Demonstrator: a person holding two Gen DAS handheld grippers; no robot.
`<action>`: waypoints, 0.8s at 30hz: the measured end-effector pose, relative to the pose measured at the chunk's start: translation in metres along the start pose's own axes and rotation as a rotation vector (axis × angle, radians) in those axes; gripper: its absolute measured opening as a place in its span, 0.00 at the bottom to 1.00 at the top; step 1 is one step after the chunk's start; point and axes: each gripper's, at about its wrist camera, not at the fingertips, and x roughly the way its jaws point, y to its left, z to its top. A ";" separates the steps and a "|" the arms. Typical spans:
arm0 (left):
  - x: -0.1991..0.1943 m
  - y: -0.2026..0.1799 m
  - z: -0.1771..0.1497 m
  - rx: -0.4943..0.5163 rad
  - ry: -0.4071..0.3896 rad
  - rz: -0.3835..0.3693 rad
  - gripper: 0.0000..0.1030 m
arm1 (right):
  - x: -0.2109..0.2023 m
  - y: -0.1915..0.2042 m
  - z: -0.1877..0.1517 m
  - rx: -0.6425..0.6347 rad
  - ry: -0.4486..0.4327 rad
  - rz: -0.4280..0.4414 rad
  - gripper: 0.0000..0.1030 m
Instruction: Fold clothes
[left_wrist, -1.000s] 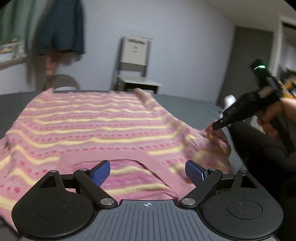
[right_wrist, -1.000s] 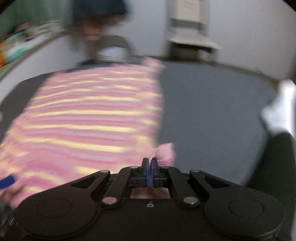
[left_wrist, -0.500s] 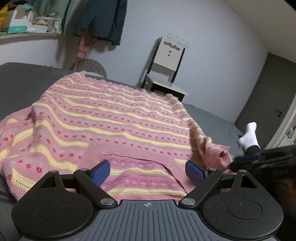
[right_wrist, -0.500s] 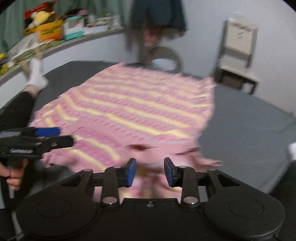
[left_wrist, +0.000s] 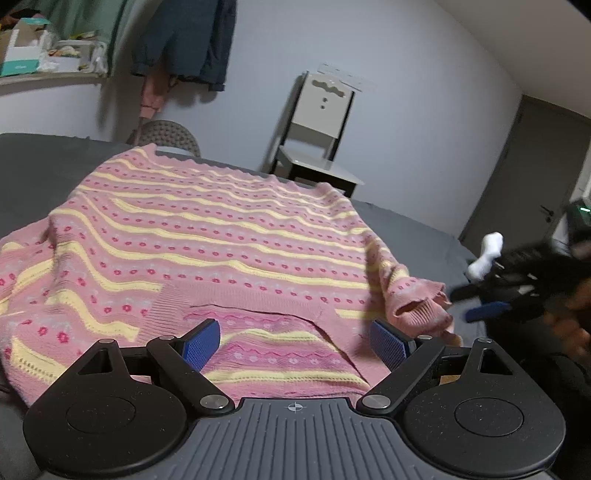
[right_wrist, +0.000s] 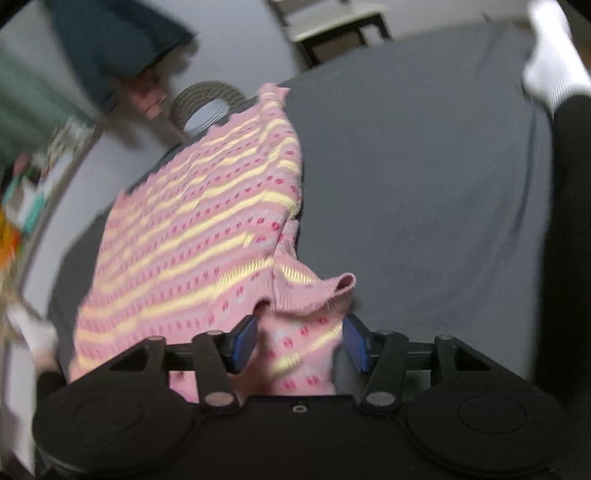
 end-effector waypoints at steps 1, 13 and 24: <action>0.001 -0.002 -0.001 0.012 0.003 -0.004 0.86 | 0.007 -0.002 0.002 0.020 0.006 0.010 0.33; 0.003 -0.014 -0.003 0.075 0.018 -0.034 0.86 | -0.047 -0.028 0.061 0.015 -0.262 -0.189 0.05; -0.001 -0.017 -0.008 0.096 0.034 -0.027 0.86 | -0.035 -0.051 0.061 -0.016 -0.117 -0.288 0.39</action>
